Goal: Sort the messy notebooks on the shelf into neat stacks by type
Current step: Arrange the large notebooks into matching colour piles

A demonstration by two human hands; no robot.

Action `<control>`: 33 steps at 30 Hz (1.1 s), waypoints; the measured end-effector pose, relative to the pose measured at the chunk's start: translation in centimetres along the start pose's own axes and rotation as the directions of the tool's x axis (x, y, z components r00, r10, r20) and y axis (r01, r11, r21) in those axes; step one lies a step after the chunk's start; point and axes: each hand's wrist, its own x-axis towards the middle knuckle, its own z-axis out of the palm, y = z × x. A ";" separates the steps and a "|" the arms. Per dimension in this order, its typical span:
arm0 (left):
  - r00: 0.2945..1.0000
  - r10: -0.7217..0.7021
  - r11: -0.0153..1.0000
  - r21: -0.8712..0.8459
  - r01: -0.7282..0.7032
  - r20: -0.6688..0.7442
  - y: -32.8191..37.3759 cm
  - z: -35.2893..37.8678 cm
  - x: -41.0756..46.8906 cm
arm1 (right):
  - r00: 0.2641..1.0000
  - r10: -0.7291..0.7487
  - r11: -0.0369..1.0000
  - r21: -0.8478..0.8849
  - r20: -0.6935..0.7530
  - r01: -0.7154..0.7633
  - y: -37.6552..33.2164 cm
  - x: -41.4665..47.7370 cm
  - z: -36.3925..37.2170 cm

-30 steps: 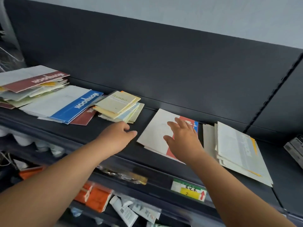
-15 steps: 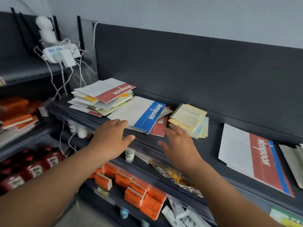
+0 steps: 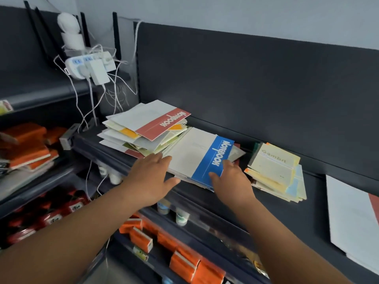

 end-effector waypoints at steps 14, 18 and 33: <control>0.957 0.101 0.995 -0.039 -0.093 0.272 0.3 2.8 6.8 | 0.973 0.228 0.946 0.232 0.029 -0.228 -0.1 4.0 0.8; 0.971 0.155 0.973 -0.199 -0.118 0.181 -0.9 1.9 7.4 | 0.944 0.329 0.882 0.346 0.033 -0.320 -0.3 4.0 0.5; 0.955 0.197 0.899 -0.430 -0.085 0.223 -3.3 0.0 8.6 | 0.774 0.571 0.369 0.758 0.273 -0.539 -3.6 4.4 1.0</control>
